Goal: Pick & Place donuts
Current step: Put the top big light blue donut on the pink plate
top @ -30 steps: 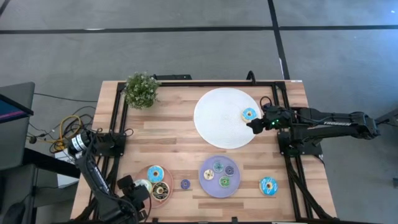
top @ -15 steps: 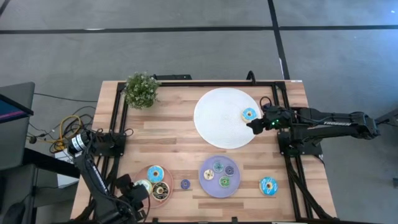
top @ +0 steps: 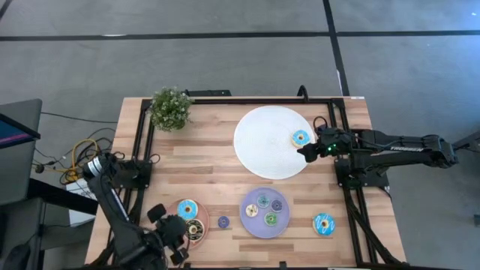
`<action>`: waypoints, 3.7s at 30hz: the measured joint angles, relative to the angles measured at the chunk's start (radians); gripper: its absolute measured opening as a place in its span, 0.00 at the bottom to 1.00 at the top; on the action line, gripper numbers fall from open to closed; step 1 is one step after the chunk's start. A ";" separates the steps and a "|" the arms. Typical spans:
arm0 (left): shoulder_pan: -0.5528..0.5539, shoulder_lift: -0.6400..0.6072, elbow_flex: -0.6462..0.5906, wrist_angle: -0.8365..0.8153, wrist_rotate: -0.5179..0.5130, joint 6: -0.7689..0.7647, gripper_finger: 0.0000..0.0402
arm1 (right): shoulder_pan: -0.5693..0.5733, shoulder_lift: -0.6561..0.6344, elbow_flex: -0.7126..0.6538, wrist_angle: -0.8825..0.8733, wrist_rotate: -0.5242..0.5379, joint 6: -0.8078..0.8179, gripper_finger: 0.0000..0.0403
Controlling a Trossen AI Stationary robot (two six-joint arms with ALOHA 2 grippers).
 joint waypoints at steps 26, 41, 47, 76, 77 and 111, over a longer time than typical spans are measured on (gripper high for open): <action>0.832 -0.024 0.002 0.834 0.438 1.583 0.00 | 0.000 0.000 0.000 0.000 0.019 -0.157 0.65; 0.980 -0.027 -0.233 1.216 0.700 1.565 0.00 | 0.000 0.020 0.001 0.039 0.019 -0.093 0.65; 1.005 -0.187 -0.481 1.342 0.741 1.560 0.00 | -0.015 0.166 0.052 0.019 0.041 -0.040 0.65; 1.003 -0.898 -1.108 1.467 0.531 1.413 0.00 | -0.628 0.746 0.201 -0.096 -0.165 -0.236 0.62; 1.003 -0.897 -1.108 1.466 0.529 1.410 0.00 | -0.628 0.761 0.201 -0.093 -0.171 -0.243 0.61; 0.985 -0.897 -1.108 1.487 0.505 1.323 0.00 | -0.615 0.833 0.201 -0.024 -0.201 -0.281 0.33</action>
